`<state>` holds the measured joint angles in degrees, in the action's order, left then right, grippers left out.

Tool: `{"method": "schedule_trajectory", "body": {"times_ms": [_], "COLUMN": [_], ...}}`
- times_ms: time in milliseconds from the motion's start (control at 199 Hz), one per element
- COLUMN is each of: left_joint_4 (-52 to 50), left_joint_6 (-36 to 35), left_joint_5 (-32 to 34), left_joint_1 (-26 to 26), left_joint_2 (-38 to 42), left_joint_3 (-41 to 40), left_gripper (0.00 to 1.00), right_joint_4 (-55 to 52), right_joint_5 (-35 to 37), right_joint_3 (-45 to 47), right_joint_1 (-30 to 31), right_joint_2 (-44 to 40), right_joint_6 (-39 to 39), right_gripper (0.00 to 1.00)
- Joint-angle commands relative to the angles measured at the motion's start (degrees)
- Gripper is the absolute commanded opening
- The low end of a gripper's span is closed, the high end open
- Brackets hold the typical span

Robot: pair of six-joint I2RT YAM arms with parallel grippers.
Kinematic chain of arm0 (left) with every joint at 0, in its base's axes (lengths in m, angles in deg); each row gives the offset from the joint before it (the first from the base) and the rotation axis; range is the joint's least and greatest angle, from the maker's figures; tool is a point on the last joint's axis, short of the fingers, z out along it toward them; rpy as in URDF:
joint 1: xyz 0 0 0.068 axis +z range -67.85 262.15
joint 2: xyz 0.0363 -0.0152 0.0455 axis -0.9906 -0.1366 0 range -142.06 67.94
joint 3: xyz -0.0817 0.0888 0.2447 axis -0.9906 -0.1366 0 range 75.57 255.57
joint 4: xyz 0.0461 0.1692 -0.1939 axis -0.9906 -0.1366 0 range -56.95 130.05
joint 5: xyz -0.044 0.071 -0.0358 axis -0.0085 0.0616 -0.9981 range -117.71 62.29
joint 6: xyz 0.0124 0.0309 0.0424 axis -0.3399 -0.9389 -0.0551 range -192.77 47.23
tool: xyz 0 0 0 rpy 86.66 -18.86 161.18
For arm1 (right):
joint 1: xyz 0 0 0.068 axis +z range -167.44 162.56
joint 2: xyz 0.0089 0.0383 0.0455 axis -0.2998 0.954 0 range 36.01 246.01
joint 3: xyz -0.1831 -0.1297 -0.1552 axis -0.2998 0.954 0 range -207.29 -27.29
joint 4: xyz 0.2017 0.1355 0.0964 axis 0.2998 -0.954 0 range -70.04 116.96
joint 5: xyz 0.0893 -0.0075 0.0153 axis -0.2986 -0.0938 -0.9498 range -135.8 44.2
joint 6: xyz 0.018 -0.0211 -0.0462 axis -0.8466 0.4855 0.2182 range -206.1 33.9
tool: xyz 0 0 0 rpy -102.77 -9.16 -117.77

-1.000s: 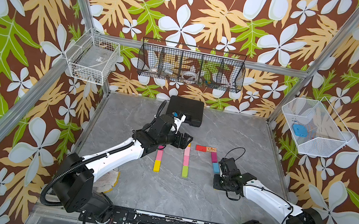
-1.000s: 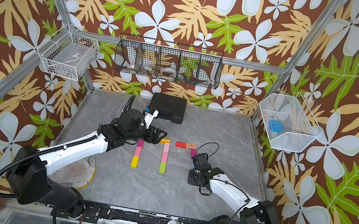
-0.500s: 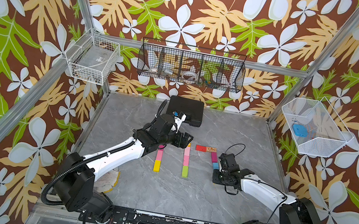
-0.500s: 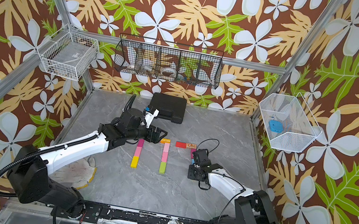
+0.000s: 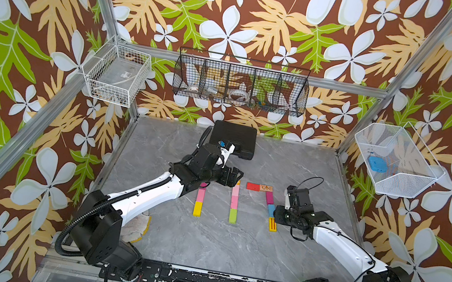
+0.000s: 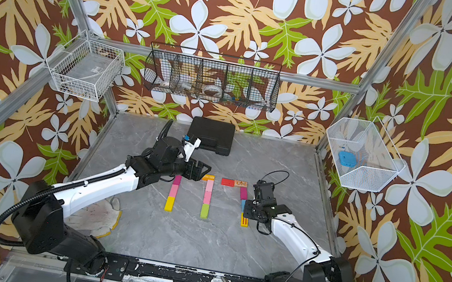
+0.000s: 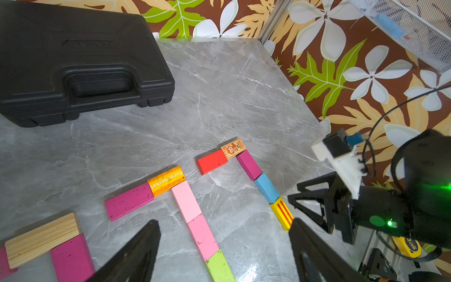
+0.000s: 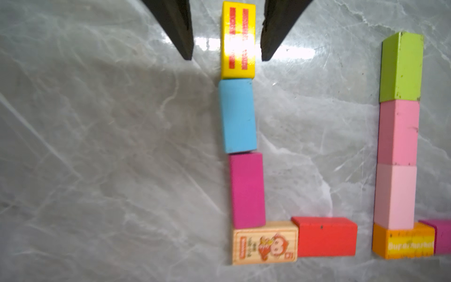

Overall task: Assemble the number 7 with building blocks
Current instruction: Adjust the building block at the center of the board.

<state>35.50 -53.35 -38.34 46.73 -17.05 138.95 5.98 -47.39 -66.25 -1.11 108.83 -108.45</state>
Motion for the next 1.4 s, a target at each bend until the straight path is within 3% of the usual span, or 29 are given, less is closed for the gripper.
{"method": "schedule_trajectory", "body": {"times_ms": [0, 311, 662, 1399], "left_joint_4": [0.6, 1.2, -0.1, 0.1], "left_joint_6": [0.7, 2.0, 4.0, 4.8], "left_joint_5": [-1.4, -4.2, -4.9, -4.7], "left_joint_1": [0.1, -0.5, -3.0, -3.8], "left_joint_2": [-0.8, -2.8, -6.1, -6.3], "left_joint_3": [0.7, 0.4, 1.9, 2.2], "left_gripper": [0.84, 0.84, 0.85, 0.85], "right_joint_4": [0.4, 6.6, 5.2, 5.5], "right_joint_5": [-1.1, -0.1, -3.2, -7.9], "right_joint_3": [-0.1, 0.8, -4.8, -4.7], "right_joint_1": [-3.2, -4.9, -5.8, -5.7], "right_joint_2": [1.3, 8.3, 16.1, 16.3], "right_joint_6": [2.7, 5.1, 9.5, 9.9], "right_gripper": [0.40, 0.38, 0.40, 0.43]}}
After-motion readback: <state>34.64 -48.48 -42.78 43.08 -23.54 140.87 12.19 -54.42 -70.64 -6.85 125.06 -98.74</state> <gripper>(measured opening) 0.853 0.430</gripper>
